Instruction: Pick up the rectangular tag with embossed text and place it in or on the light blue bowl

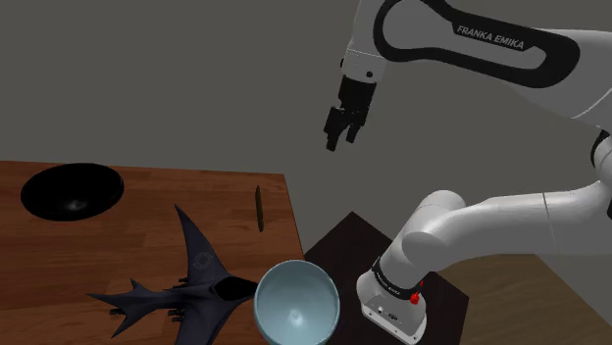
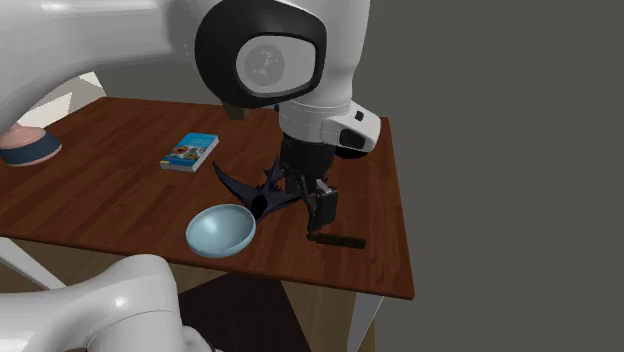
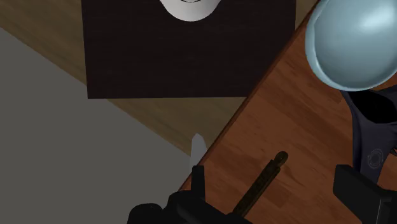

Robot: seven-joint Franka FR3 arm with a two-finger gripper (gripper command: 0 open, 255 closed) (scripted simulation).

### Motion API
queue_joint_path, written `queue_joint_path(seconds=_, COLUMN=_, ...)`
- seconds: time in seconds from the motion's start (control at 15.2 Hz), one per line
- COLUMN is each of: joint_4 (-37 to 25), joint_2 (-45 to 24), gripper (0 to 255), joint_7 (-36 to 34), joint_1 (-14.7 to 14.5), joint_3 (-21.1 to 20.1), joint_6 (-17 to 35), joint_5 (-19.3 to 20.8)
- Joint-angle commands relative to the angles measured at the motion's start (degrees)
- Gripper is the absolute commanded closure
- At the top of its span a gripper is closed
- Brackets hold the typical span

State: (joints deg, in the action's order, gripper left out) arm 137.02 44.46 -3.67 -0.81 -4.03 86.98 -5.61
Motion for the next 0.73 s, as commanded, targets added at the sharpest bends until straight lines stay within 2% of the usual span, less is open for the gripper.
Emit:
queue_joint_path(seconds=0.0, joint_4=0.00, joint_2=0.00, gripper=0, joint_7=0.00, joint_1=0.00, joint_3=0.00, joint_6=0.00, joint_5=0.00)
queue_joint_path(seconds=0.66, joint_4=6.48, joint_2=-13.17, gripper=0, joint_7=-9.53, joint_1=2.09, joint_3=-5.15, joint_6=22.42, joint_5=-3.17)
